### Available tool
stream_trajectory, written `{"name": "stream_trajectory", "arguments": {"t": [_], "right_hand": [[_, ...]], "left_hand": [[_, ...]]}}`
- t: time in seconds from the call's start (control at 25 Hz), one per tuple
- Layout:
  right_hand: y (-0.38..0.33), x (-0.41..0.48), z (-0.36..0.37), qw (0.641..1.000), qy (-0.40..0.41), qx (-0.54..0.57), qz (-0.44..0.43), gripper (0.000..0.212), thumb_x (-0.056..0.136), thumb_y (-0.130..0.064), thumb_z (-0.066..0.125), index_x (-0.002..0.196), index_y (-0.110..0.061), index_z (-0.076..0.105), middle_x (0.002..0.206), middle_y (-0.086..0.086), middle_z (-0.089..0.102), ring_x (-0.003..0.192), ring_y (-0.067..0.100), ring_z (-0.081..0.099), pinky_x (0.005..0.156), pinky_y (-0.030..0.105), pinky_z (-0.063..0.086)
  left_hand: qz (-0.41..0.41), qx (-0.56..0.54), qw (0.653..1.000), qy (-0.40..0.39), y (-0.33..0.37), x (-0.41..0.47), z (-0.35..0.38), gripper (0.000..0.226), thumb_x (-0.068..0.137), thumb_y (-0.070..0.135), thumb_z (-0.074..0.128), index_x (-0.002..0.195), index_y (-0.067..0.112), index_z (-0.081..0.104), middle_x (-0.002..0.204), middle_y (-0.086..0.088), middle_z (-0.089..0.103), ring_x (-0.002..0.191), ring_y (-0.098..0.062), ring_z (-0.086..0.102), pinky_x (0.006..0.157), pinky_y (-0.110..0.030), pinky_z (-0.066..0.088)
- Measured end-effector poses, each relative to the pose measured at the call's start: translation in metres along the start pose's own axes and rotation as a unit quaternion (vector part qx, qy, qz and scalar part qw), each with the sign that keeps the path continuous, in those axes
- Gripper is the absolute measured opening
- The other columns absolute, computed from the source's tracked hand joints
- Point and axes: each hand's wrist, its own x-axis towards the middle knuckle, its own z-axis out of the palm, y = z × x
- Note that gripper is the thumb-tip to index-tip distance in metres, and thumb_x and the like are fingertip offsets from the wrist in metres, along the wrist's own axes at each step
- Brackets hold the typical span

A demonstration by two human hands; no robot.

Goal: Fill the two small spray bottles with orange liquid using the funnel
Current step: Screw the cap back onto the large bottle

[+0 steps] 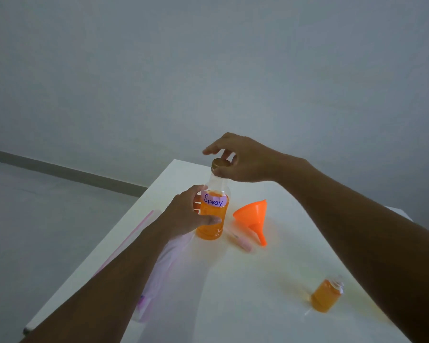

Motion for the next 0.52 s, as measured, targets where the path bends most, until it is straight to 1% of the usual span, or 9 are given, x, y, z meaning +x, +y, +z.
{"name": "stream_trajectory", "arguments": {"t": [0.16, 0.24, 0.28, 0.32, 0.36, 0.4, 0.44, 0.48, 0.52], "right_hand": [[0.007, -0.003, -0.011, 0.999, -0.010, -0.042, 0.001, 0.035, 0.094, -0.014, 0.069, 0.128, -0.018, 0.069, 0.117, -0.008, 0.064, 0.102, 0.012, 0.063, 0.076, 0.013, 0.047], [0.006, 0.002, -0.012, 0.998, -0.017, -0.065, -0.007, 0.033, 0.092, -0.011, 0.072, 0.124, -0.018, 0.071, 0.115, -0.007, 0.068, 0.099, 0.013, 0.066, 0.074, 0.015, 0.050], [0.003, 0.005, -0.012, 0.996, -0.016, -0.082, -0.003, 0.028, 0.091, -0.017, 0.073, 0.120, -0.018, 0.072, 0.112, -0.004, 0.071, 0.095, 0.014, 0.067, 0.073, 0.019, 0.052], [0.000, 0.007, -0.011, 0.994, -0.015, -0.108, 0.011, 0.023, 0.091, -0.027, 0.073, 0.112, -0.017, 0.074, 0.108, -0.001, 0.073, 0.090, 0.016, 0.069, 0.069, 0.024, 0.053], [-0.003, 0.010, -0.009, 0.989, -0.010, -0.141, 0.032, 0.029, 0.091, -0.040, 0.071, 0.103, -0.014, 0.074, 0.102, 0.004, 0.074, 0.086, 0.021, 0.070, 0.066, 0.032, 0.055], [-0.004, 0.013, -0.007, 0.983, -0.002, -0.175, 0.049, 0.043, 0.089, -0.051, 0.068, 0.097, -0.009, 0.074, 0.097, 0.009, 0.073, 0.084, 0.027, 0.070, 0.067, 0.040, 0.057], [-0.006, 0.015, -0.007, 0.978, -0.002, -0.199, 0.061, 0.053, 0.088, -0.058, 0.065, 0.096, -0.006, 0.072, 0.097, 0.013, 0.073, 0.085, 0.031, 0.071, 0.071, 0.044, 0.058], [-0.006, 0.015, -0.008, 0.977, -0.008, -0.204, 0.060, 0.057, 0.087, -0.061, 0.065, 0.100, -0.006, 0.072, 0.100, 0.013, 0.073, 0.087, 0.032, 0.071, 0.074, 0.045, 0.058], [-0.006, 0.013, -0.010, 0.980, -0.019, -0.192, 0.052, 0.053, 0.087, -0.057, 0.068, 0.109, -0.009, 0.071, 0.108, 0.009, 0.073, 0.090, 0.030, 0.070, 0.076, 0.043, 0.058]], "left_hand": [[-0.007, 0.043, 0.999, 0.005, 0.001, 0.003, 0.001, 0.081, 0.066, 0.045, 0.087, 0.135, 0.025, 0.049, 0.121, 0.006, 0.061, 0.108, -0.017, 0.060, 0.091, -0.029, 0.053], [-0.008, 0.061, 0.998, 0.007, 0.000, 0.004, 0.000, 0.080, 0.067, 0.046, 0.086, 0.134, 0.025, 0.049, 0.121, 0.006, 0.061, 0.106, -0.016, 0.060, 0.089, -0.027, 0.052], [-0.007, 0.067, 0.998, 0.007, -0.001, 0.004, 0.000, 0.079, 0.067, 0.046, 0.086, 0.134, 0.024, 0.049, 0.121, 0.005, 0.061, 0.107, -0.016, 0.060, 0.089, -0.028, 0.052], [-0.005, 0.069, 0.998, 0.008, -0.001, 0.004, 0.001, 0.079, 0.067, 0.046, 0.086, 0.134, 0.024, 0.050, 0.121, 0.005, 0.062, 0.107, -0.017, 0.060, 0.091, -0.029, 0.053], [-0.004, 0.071, 0.997, 0.011, -0.001, 0.004, 0.002, 0.078, 0.067, 0.046, 0.085, 0.134, 0.024, 0.050, 0.121, 0.005, 0.062, 0.107, -0.017, 0.061, 0.092, -0.031, 0.054], [-0.005, 0.071, 0.997, 0.016, -0.002, 0.005, 0.003, 0.078, 0.067, 0.047, 0.085, 0.133, 0.024, 0.051, 0.121, 0.006, 0.063, 0.106, -0.018, 0.062, 0.094, -0.034, 0.055], [-0.006, 0.071, 0.997, 0.021, -0.003, 0.006, 0.004, 0.079, 0.066, 0.048, 0.085, 0.133, 0.025, 0.052, 0.121, 0.006, 0.063, 0.106, -0.019, 0.063, 0.094, -0.036, 0.055], [-0.008, 0.072, 0.997, 0.023, -0.004, 0.006, 0.005, 0.080, 0.065, 0.050, 0.085, 0.133, 0.025, 0.052, 0.121, 0.006, 0.064, 0.106, -0.019, 0.063, 0.093, -0.037, 0.056], [-0.009, 0.074, 0.997, 0.024, -0.006, 0.007, 0.005, 0.081, 0.064, 0.051, 0.085, 0.133, 0.026, 0.053, 0.120, 0.006, 0.064, 0.106, -0.019, 0.063, 0.093, -0.037, 0.056]]}}
